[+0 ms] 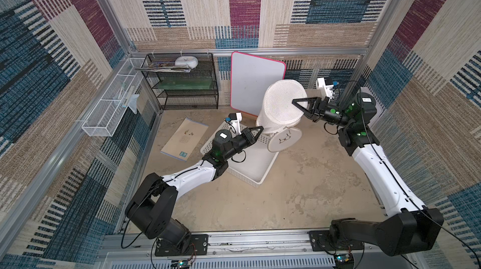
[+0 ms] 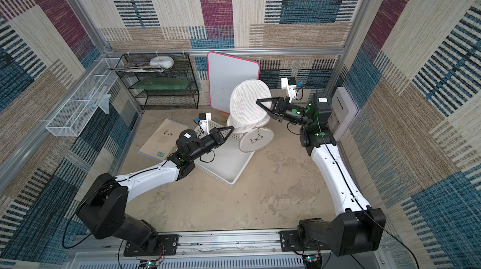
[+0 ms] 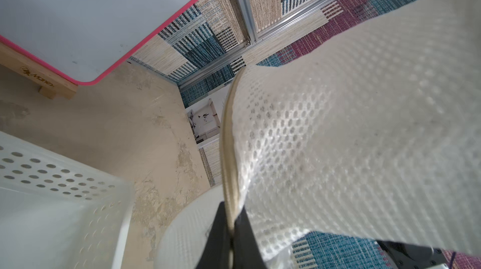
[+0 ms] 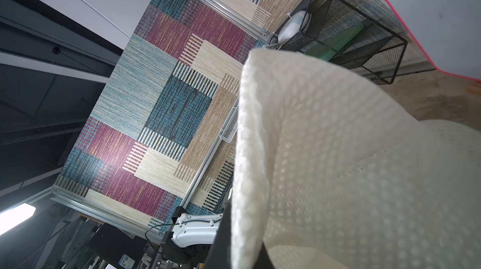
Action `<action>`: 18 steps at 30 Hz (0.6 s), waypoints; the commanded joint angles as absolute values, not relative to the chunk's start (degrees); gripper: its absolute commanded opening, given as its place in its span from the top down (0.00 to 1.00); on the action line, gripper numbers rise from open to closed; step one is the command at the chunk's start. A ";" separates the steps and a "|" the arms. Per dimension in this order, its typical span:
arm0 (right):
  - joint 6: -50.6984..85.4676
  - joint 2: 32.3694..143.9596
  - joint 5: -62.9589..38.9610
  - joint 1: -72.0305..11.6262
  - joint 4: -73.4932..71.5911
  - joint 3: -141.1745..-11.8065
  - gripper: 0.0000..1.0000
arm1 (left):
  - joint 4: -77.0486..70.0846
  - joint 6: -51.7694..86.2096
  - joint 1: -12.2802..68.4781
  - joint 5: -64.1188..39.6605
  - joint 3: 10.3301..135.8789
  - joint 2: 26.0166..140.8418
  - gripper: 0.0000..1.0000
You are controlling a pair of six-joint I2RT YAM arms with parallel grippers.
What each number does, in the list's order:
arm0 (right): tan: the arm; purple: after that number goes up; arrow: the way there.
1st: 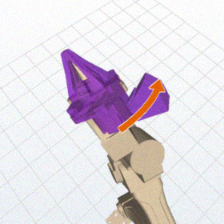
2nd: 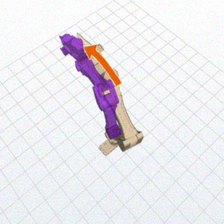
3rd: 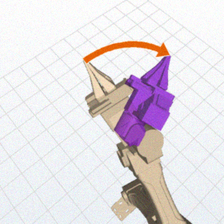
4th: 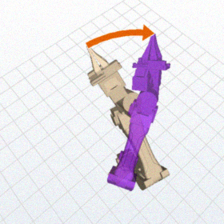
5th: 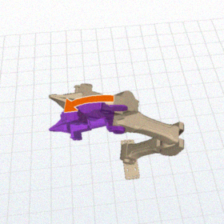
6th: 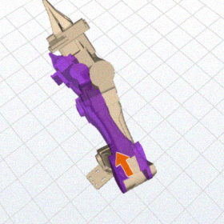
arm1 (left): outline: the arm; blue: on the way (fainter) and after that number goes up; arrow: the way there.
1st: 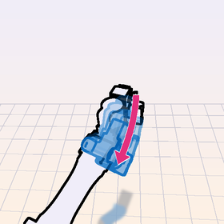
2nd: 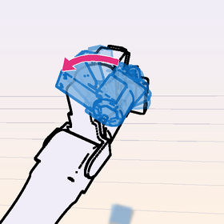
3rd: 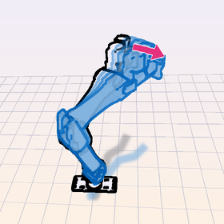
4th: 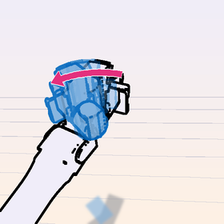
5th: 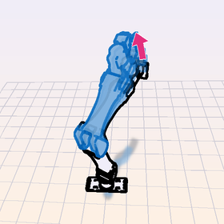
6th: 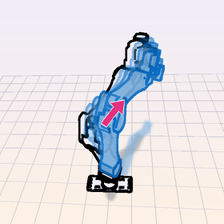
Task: Turn the laundry bag inside out
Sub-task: Turn over the laundry bag.
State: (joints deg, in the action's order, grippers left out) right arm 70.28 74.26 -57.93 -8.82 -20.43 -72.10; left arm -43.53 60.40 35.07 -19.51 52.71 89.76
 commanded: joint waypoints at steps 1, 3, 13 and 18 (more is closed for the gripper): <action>71.86 74.62 -60.53 -10.85 -28.24 -72.13 1.00 | -42.01 62.31 36.47 -22.69 55.57 93.12 1.00; 71.34 74.97 -60.89 -12.33 -28.97 -72.37 1.00 | -42.25 64.00 37.74 -23.80 57.51 96.15 1.00; 65.07 75.17 -59.39 -14.52 -23.17 -73.11 1.00 | -43.25 61.25 40.43 -21.87 61.48 99.08 1.00; 61.22 75.03 -56.95 -12.82 -17.39 -74.09 1.00 | -39.05 49.94 40.00 -15.10 57.45 89.87 0.98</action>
